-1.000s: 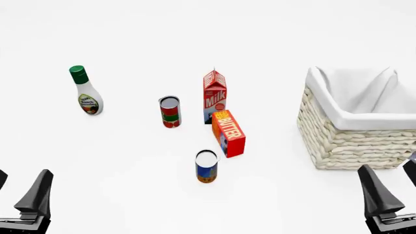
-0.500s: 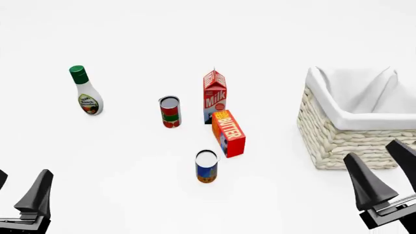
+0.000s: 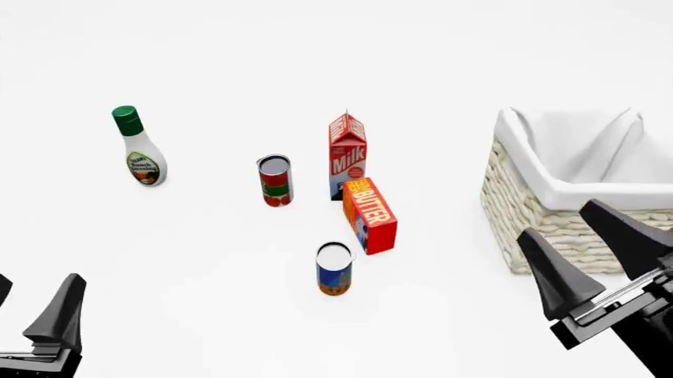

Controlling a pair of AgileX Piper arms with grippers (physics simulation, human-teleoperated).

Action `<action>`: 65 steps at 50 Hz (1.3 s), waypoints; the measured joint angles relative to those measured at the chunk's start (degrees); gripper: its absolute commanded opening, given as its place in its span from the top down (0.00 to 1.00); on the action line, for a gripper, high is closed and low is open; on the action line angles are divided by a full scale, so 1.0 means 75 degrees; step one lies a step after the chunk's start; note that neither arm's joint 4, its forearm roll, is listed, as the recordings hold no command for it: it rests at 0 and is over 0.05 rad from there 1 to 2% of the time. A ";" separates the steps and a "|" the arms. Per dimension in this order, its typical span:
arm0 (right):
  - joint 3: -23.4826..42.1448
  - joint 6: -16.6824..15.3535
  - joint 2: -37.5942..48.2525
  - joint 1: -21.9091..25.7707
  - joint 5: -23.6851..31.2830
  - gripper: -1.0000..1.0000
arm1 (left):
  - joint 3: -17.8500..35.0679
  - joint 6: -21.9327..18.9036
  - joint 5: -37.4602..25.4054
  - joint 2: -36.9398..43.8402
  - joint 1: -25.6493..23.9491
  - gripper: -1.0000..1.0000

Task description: Pick the alphabet soup and place it in the basket.

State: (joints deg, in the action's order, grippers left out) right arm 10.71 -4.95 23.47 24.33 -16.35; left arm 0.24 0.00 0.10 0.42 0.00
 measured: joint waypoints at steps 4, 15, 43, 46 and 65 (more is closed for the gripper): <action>0.0042 -0.0017 0.0259 0.0142 -0.0198 0.00 | 0.0000 0.0000 0.0000 0.0000 0.0000 0.00; 0.0141 -0.0056 0.0985 0.0501 -0.0749 0.00 | 0.0000 0.0000 0.0000 0.0000 0.0000 0.00; 0.0409 -0.0093 0.2831 0.1179 -0.2069 0.00 | 0.0000 0.0000 0.0000 0.0000 0.0000 0.00; 0.0444 -0.0085 0.3033 0.1240 -0.2209 0.00 | 0.0000 0.0000 0.0000 0.0000 0.0000 0.00; 0.0881 0.0054 0.4916 0.1725 -0.3310 0.00 | 0.0000 0.0000 0.0000 0.0000 0.0000 0.00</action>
State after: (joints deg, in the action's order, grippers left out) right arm 17.32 -4.54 60.34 37.27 -41.17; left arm 0.24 0.00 0.10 0.42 0.00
